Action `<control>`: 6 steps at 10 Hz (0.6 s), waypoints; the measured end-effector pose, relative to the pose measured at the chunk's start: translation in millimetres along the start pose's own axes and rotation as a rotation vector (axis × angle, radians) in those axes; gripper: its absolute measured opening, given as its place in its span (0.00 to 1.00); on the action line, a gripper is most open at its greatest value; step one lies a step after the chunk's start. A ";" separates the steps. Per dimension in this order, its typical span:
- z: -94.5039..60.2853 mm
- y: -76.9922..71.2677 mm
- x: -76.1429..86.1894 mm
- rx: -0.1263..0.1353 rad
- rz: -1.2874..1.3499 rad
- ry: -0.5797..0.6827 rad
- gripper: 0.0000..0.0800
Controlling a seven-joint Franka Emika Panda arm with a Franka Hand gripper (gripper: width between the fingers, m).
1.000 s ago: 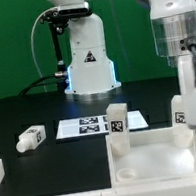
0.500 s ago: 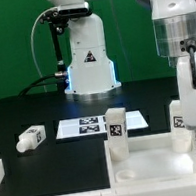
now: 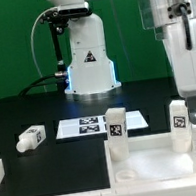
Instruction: Assemble square table
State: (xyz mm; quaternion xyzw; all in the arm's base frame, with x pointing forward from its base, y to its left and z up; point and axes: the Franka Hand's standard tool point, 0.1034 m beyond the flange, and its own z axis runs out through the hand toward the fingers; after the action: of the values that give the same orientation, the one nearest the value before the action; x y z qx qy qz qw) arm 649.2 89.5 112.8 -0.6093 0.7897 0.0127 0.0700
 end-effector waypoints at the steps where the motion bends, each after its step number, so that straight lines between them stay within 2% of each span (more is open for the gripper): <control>1: 0.1 -0.1 0.4 0.000 0.001 0.000 0.81; 4: 1.0 0.3 0.6 -0.001 0.000 0.001 0.81; 5: 0.2 -0.1 4.4 -0.007 -0.079 0.002 0.81; 6: -4.0 -2.0 16.8 -0.022 -0.193 -0.003 0.81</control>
Offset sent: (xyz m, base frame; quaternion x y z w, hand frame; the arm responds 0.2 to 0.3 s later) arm 0.0000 0.0000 0.0000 0.0000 0.0000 0.0000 1.0000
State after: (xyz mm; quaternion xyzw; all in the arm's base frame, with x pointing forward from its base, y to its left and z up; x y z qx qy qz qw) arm 646.6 72.4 114.8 -0.6831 0.7272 0.0154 0.0653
